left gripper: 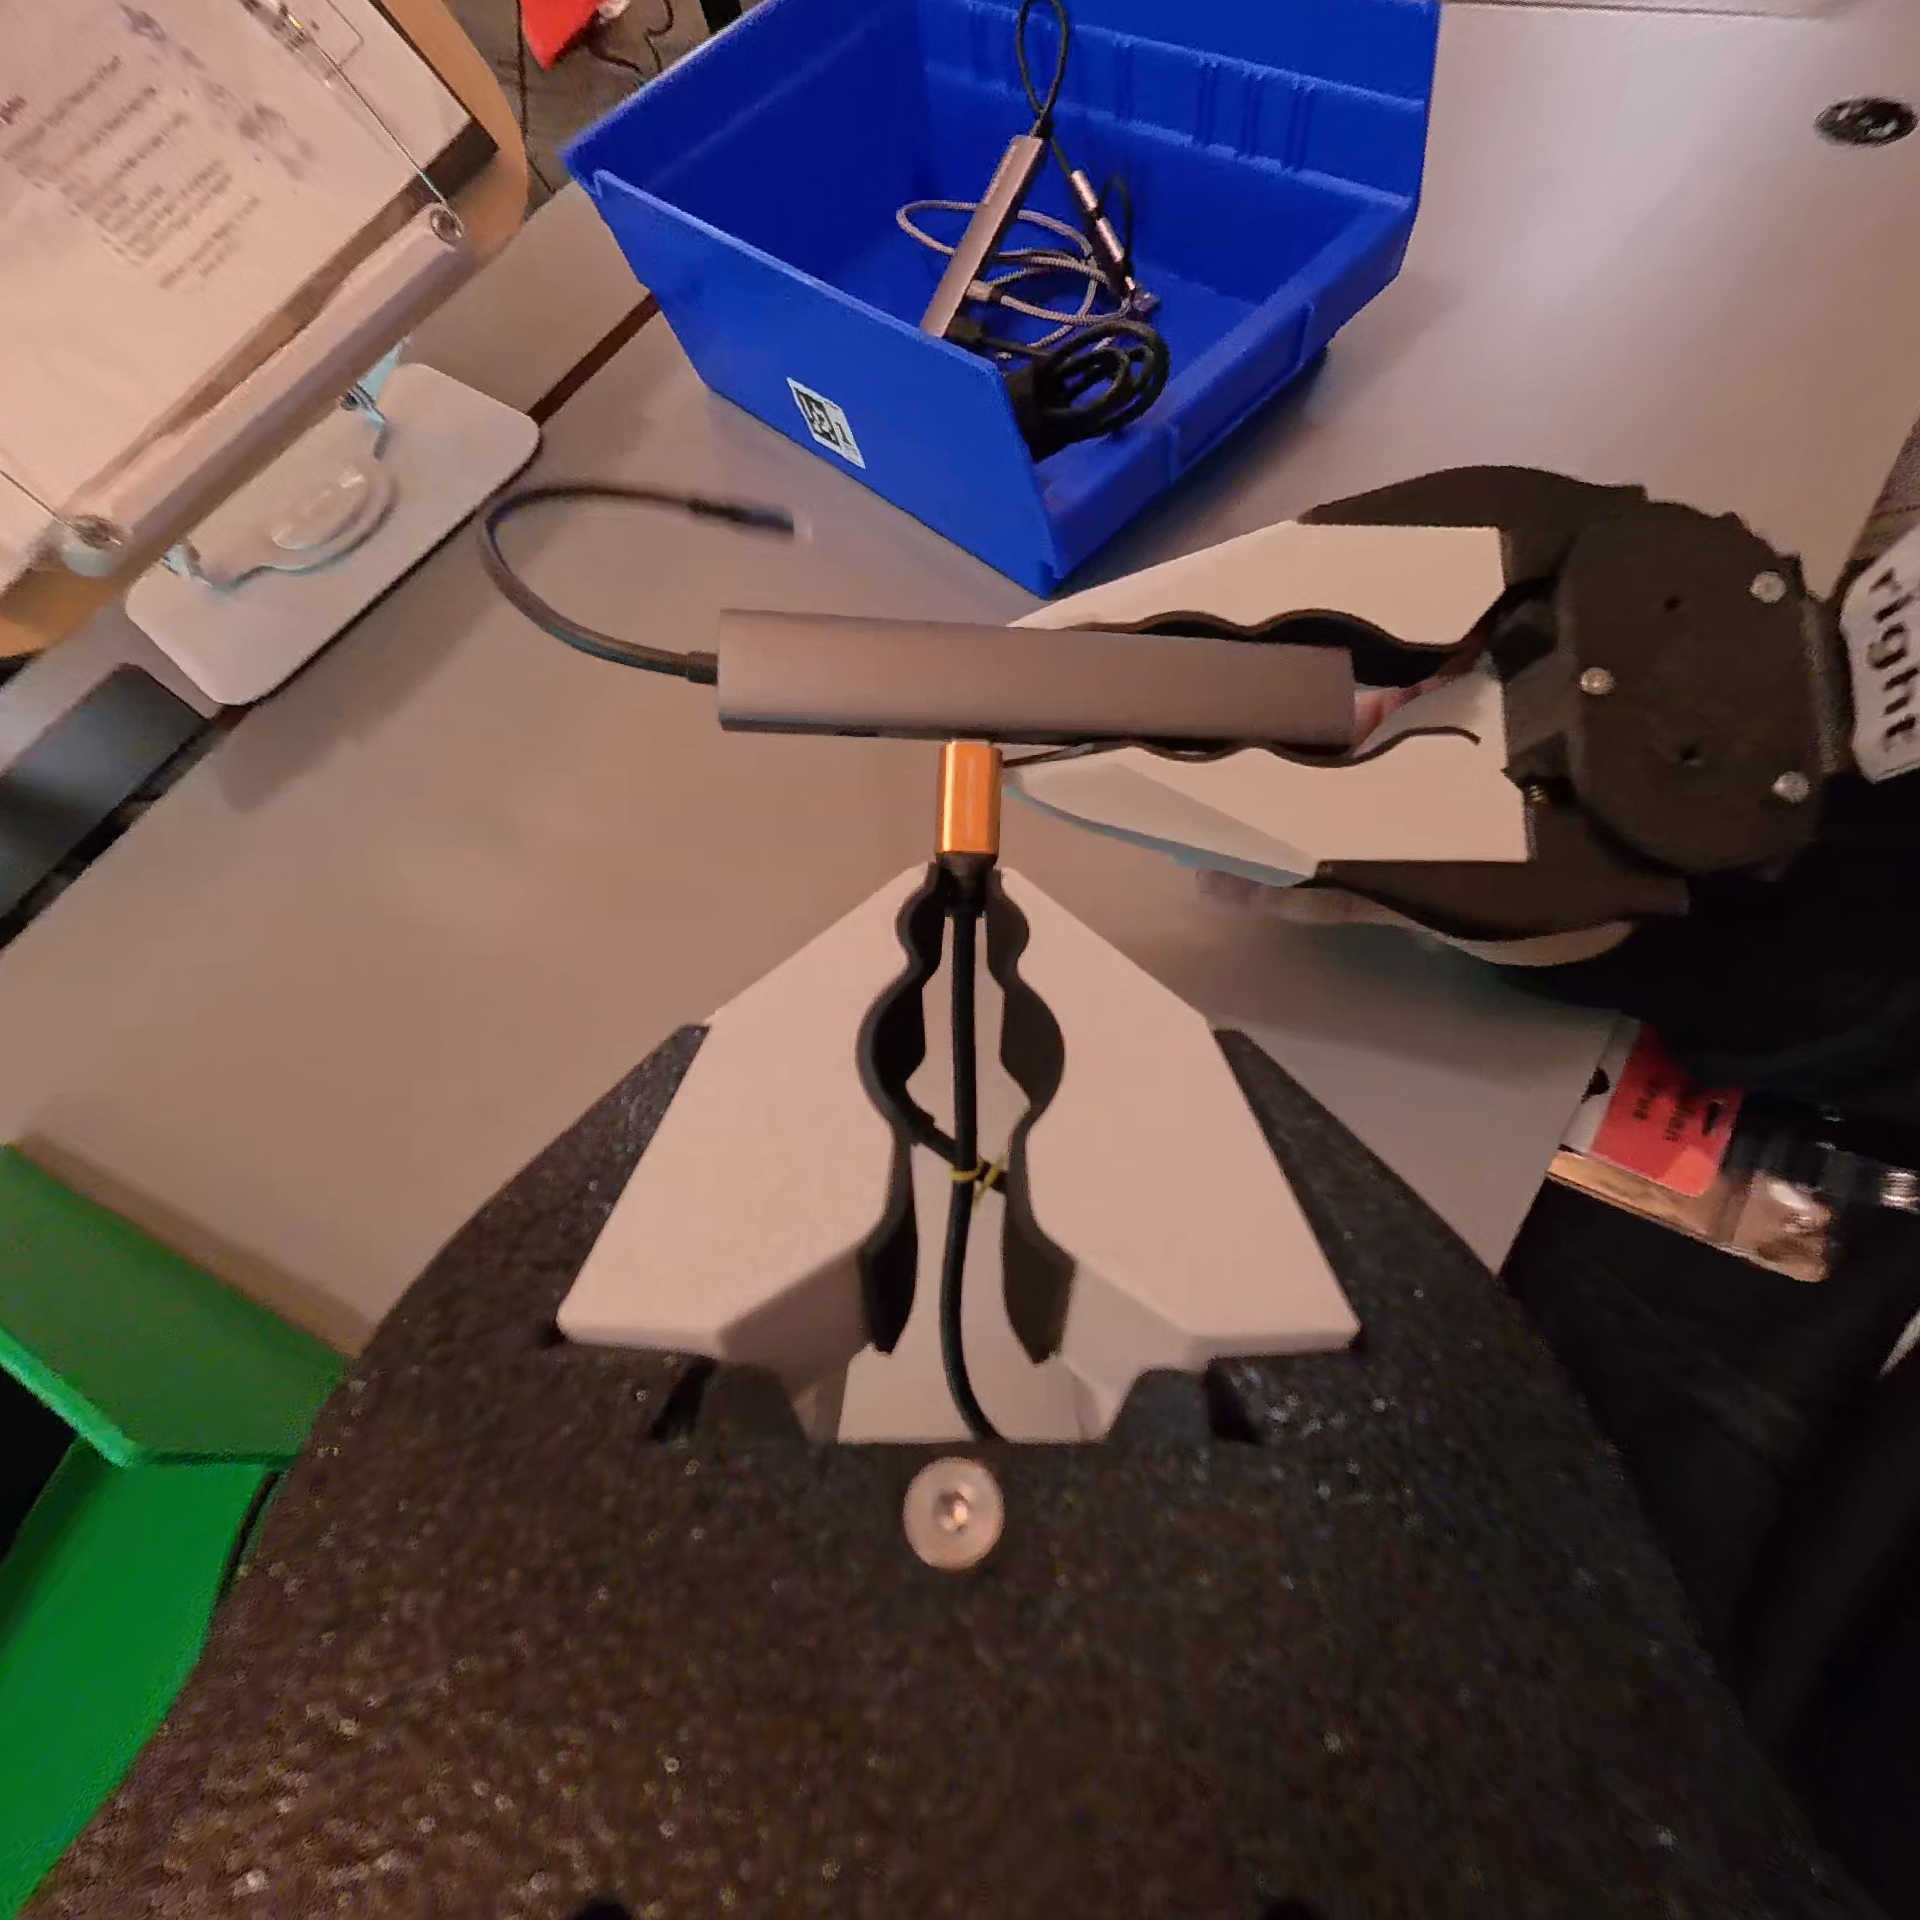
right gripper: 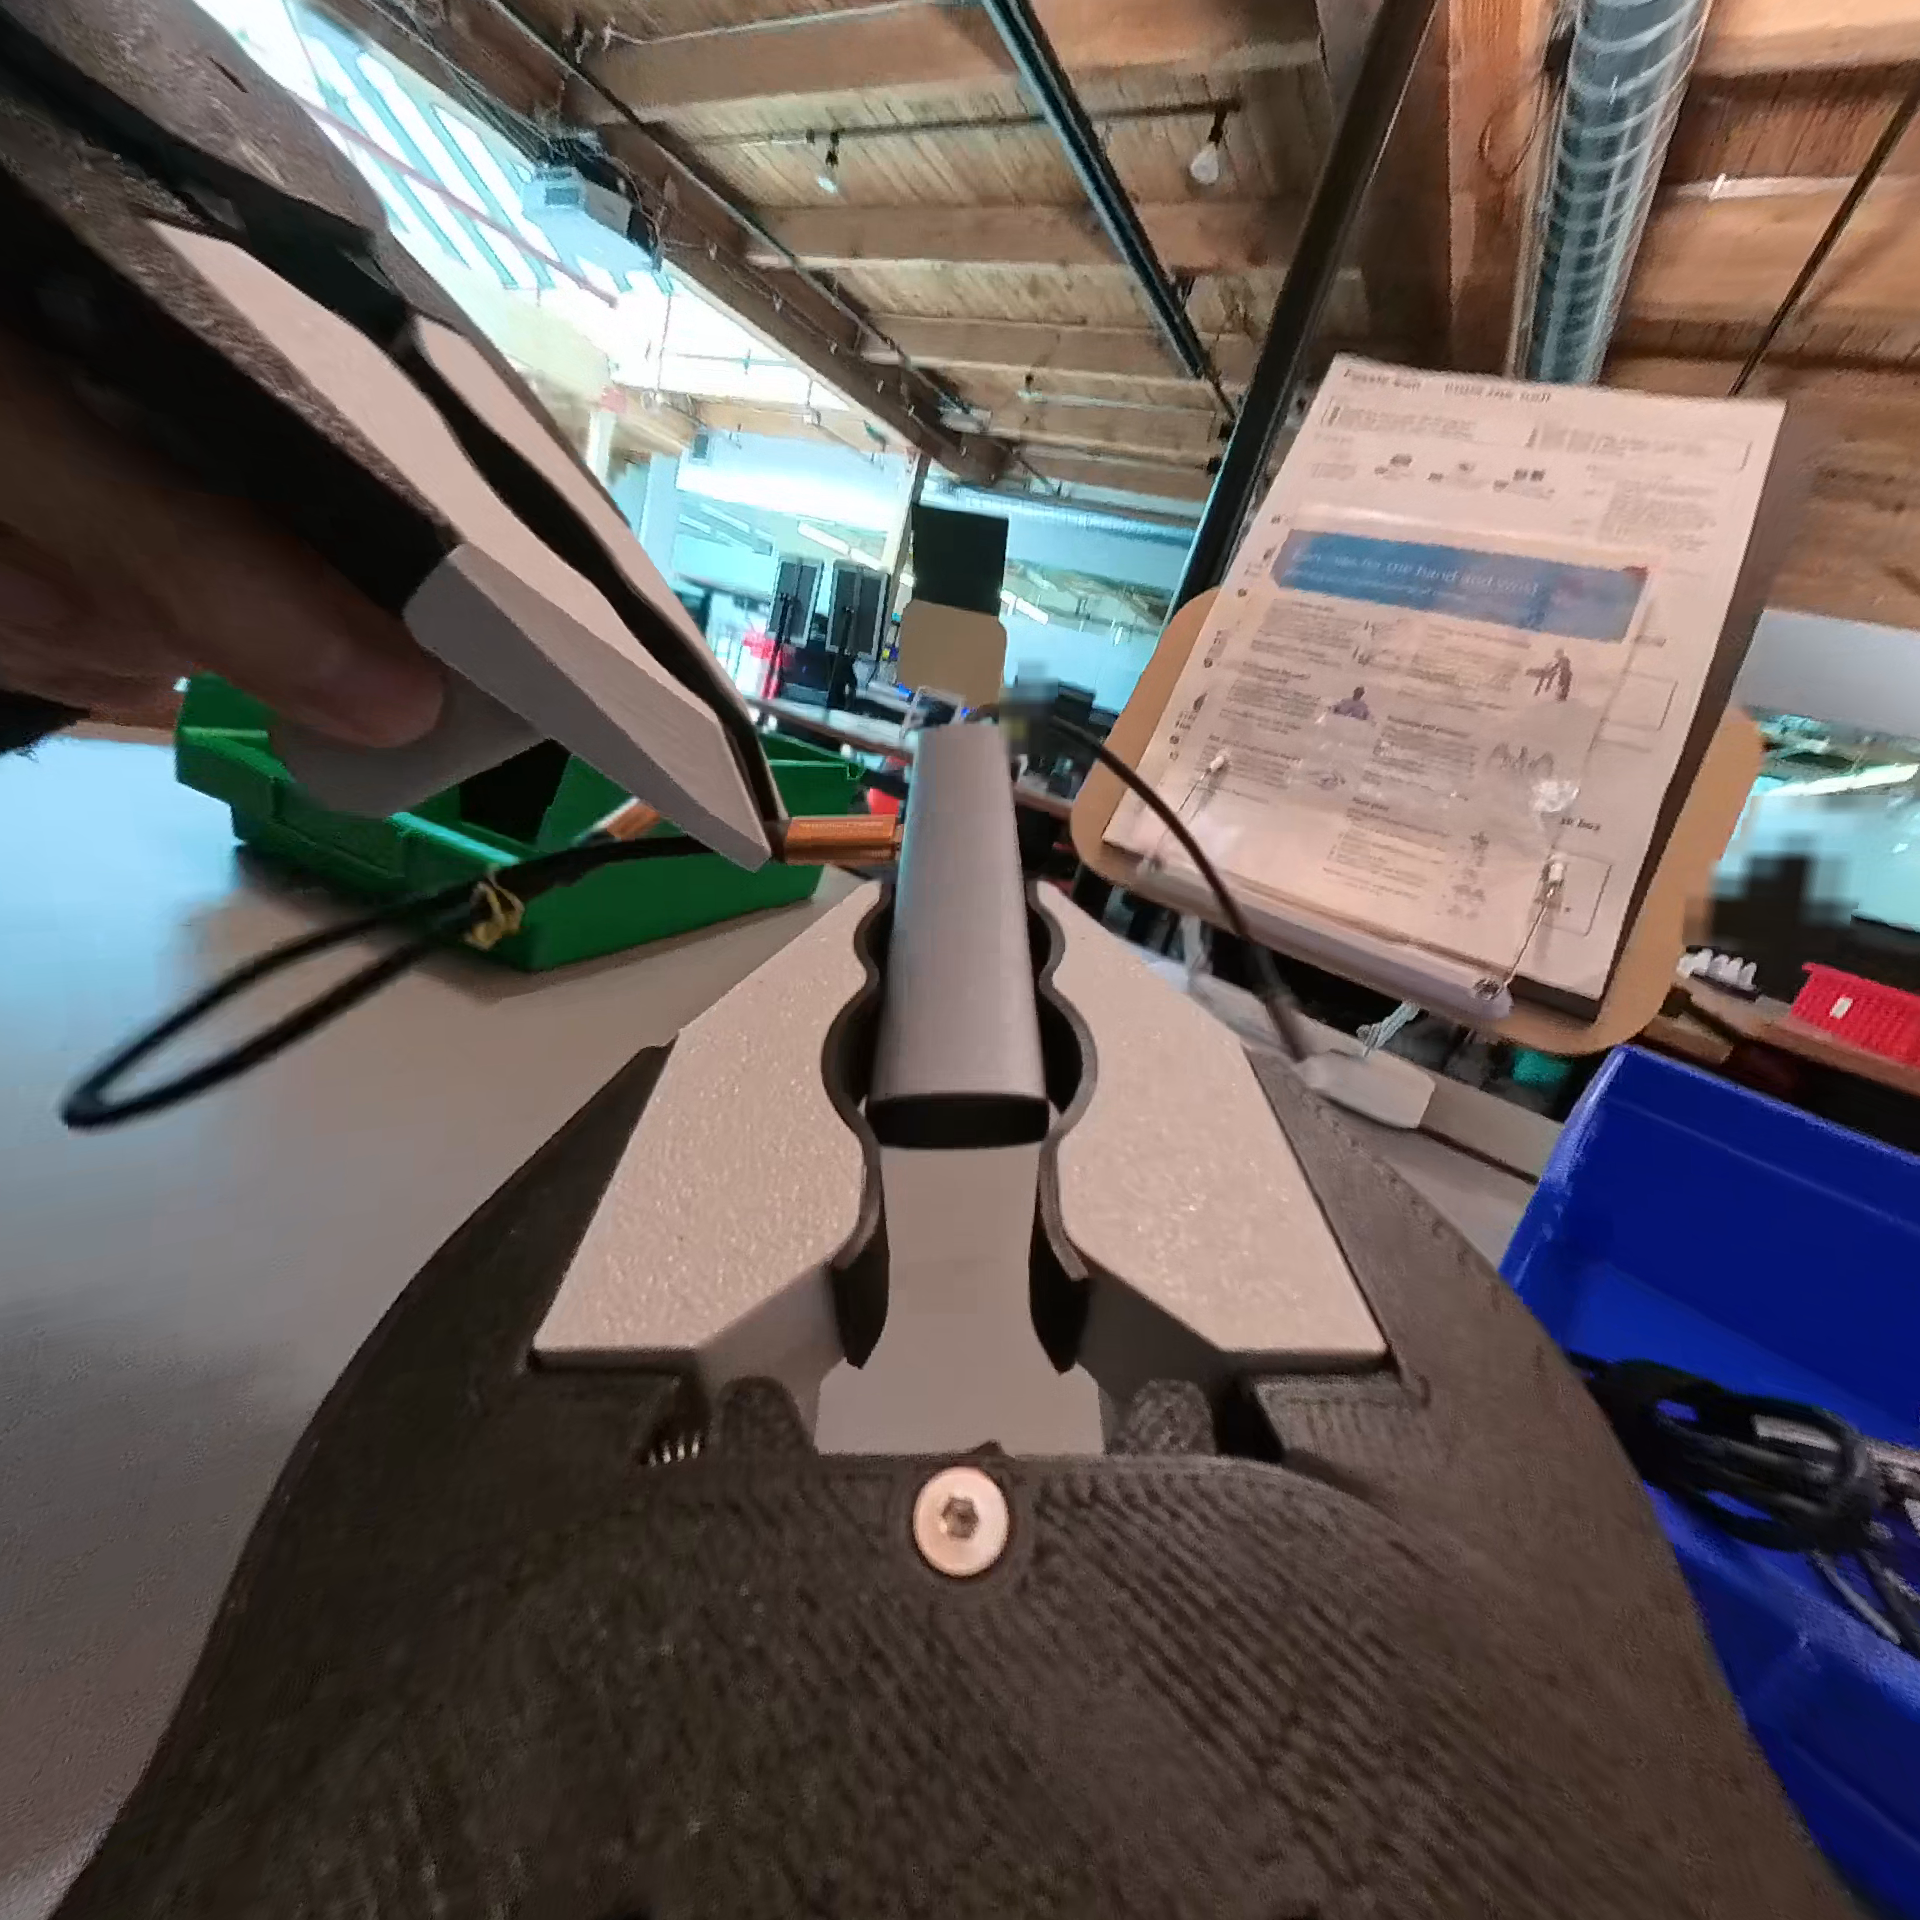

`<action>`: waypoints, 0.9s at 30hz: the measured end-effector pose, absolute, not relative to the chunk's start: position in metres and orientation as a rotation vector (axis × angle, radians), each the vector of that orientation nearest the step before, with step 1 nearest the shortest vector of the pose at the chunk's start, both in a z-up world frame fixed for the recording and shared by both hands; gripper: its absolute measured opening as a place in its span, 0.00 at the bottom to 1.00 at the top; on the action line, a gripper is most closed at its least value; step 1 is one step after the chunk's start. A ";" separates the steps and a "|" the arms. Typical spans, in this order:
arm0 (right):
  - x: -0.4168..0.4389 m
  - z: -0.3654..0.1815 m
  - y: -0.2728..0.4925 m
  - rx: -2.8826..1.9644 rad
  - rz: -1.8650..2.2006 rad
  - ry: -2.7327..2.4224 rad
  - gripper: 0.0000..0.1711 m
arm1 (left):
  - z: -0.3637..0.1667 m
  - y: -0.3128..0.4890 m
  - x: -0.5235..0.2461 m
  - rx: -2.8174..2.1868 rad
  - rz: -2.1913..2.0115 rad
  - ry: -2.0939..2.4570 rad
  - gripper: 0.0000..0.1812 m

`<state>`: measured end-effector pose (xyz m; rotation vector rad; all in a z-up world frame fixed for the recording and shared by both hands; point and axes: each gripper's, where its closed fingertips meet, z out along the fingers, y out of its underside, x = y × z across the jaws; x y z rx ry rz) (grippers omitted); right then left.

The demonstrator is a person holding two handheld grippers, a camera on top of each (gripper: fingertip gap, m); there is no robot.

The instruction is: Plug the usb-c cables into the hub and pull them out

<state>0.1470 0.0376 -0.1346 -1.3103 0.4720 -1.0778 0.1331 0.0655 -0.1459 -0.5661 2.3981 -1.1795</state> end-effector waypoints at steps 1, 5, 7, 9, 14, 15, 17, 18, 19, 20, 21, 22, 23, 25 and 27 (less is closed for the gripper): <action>0.145 -0.132 0.037 -1.290 -1.090 0.454 0.13 | -0.146 0.065 0.132 -0.583 -1.211 2.411 0.03; 0.141 -0.128 0.036 -1.257 -1.058 0.438 0.13 | -0.145 0.062 0.126 -0.626 -1.302 2.445 0.03; 0.142 -0.129 0.036 -1.259 -1.062 0.444 0.13 | -0.144 0.063 0.125 -0.631 -1.304 2.452 0.03; 0.141 -0.127 0.035 -1.253 -1.091 0.439 0.13 | -0.143 0.063 0.125 -0.618 -1.294 2.450 0.03; 0.137 -0.121 0.034 -1.217 -1.097 0.424 0.17 | -0.144 0.063 0.128 -0.596 -1.239 2.440 0.03; 0.138 -0.124 0.034 -1.232 -1.092 0.429 0.13 | -0.144 0.062 0.128 -0.592 -1.234 2.436 0.03; 0.142 -0.129 0.036 -1.262 -1.052 0.452 0.13 | -0.145 0.064 0.130 -0.595 -1.210 2.422 0.03; 0.142 -0.129 0.036 -1.259 -1.043 0.460 0.13 | -0.144 0.064 0.130 -0.594 -1.212 2.419 0.03; 0.143 -0.129 0.035 -1.255 -1.041 0.471 0.13 | -0.143 0.064 0.131 -0.594 -1.227 2.410 0.03; 0.143 -0.129 0.035 -1.252 -1.042 0.476 0.13 | -0.142 0.064 0.131 -0.593 -1.234 2.404 0.03; 0.143 -0.129 0.035 -1.249 -1.040 0.480 0.13 | -0.141 0.064 0.131 -0.586 -1.232 2.401 0.03; 0.144 -0.129 0.034 -1.251 -1.033 0.488 0.13 | -0.141 0.063 0.131 -0.580 -1.231 2.395 0.03; 0.144 -0.130 0.034 -1.250 -1.022 0.495 0.13 | -0.140 0.063 0.132 -0.572 -1.232 2.387 0.03; 0.145 -0.130 0.034 -1.246 -0.983 0.515 0.13 | -0.140 0.062 0.132 -0.548 -1.228 2.373 0.03; 0.145 -0.128 0.032 -1.224 -0.947 0.526 0.13 | -0.137 0.061 0.132 -0.506 -1.233 2.341 0.03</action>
